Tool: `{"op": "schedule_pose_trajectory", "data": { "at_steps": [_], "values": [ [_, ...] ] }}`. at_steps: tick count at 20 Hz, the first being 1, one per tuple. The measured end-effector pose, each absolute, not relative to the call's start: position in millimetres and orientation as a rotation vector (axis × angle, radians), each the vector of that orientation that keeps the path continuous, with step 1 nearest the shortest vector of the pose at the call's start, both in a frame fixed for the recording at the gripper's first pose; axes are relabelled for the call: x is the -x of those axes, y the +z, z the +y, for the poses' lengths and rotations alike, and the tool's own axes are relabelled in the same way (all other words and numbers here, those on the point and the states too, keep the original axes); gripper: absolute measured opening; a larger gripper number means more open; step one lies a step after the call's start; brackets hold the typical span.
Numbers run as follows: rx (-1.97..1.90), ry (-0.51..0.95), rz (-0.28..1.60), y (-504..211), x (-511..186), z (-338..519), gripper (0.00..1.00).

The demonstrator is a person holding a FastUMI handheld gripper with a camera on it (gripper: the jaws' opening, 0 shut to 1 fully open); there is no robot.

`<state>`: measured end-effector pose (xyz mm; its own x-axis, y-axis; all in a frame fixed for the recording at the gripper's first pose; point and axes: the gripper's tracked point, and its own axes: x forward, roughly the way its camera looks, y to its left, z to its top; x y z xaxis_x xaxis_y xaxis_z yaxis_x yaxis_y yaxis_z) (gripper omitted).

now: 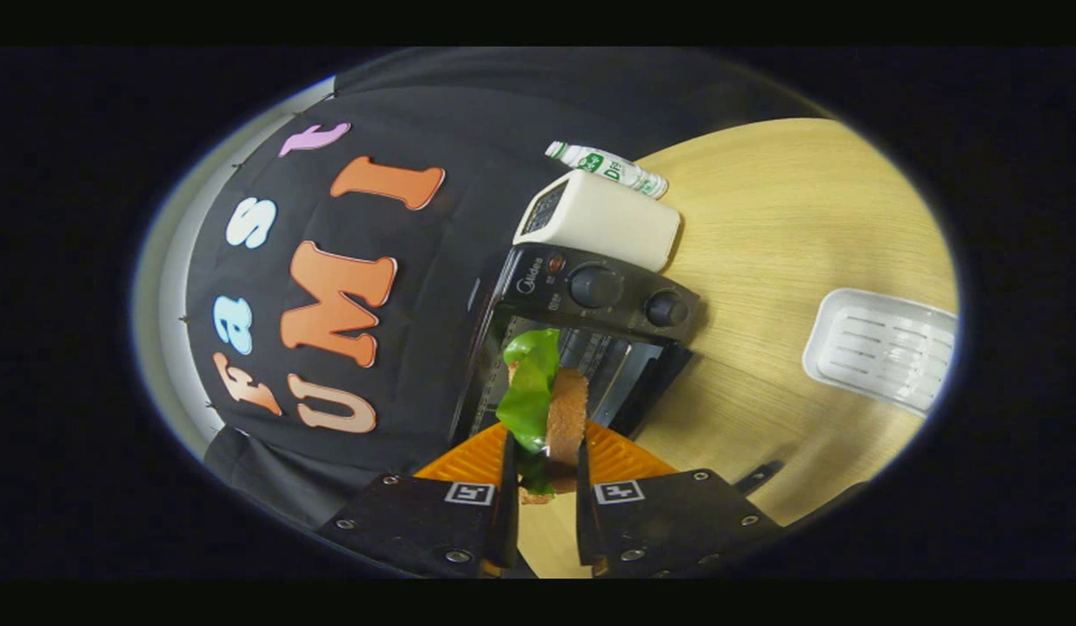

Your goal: Open the toaster oven, put the food inside, and close the toaster oven door.

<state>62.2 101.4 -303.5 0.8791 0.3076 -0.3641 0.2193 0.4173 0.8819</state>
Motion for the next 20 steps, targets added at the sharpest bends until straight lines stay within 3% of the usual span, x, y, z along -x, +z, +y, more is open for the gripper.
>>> {"op": "schedule_pose_trajectory", "data": {
  "at_steps": [20],
  "values": [
    [-1.345, -0.046, 0.476, -339.4, -142.4, 173.5, 0.27]
  ]
}}
